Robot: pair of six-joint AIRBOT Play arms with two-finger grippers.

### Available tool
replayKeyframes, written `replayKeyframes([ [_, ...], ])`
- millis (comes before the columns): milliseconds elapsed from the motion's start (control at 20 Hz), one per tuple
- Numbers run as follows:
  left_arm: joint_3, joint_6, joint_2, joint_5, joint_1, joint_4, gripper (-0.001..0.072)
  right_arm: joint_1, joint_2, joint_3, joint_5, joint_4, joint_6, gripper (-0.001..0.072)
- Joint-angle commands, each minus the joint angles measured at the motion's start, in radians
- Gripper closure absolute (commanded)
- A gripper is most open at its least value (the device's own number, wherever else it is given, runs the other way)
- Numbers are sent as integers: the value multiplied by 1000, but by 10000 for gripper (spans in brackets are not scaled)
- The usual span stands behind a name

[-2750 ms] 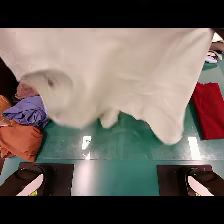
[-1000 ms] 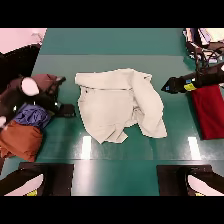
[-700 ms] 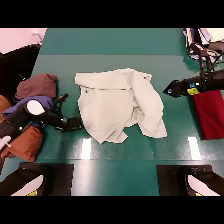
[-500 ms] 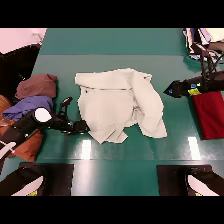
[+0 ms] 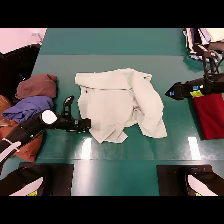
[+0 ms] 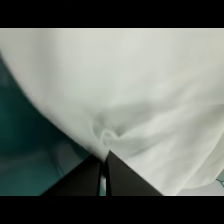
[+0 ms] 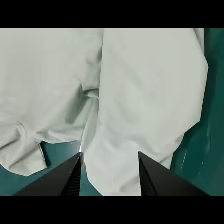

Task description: Fold the shirts.

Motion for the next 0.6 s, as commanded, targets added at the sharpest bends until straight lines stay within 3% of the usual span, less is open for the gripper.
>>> replayKeyframes([
  [0,53,2,-4,-4,13,11,685,-67,36,-55,75,-12,0,301],
  [150,144,18,-4,-67,69,67,685,-232,99,-259,108,-10,0,299],
  [250,201,18,-4,-98,95,115,685,-346,132,-422,107,11,-3,154],
  [400,253,18,-4,-96,96,138,684,-440,121,-613,60,137,-94,178],
  [450,259,18,-4,-95,96,138,685,-442,106,-649,32,164,-107,219],
  [550,261,18,-4,-97,96,140,685,-408,60,-683,-45,173,-113,219],
])
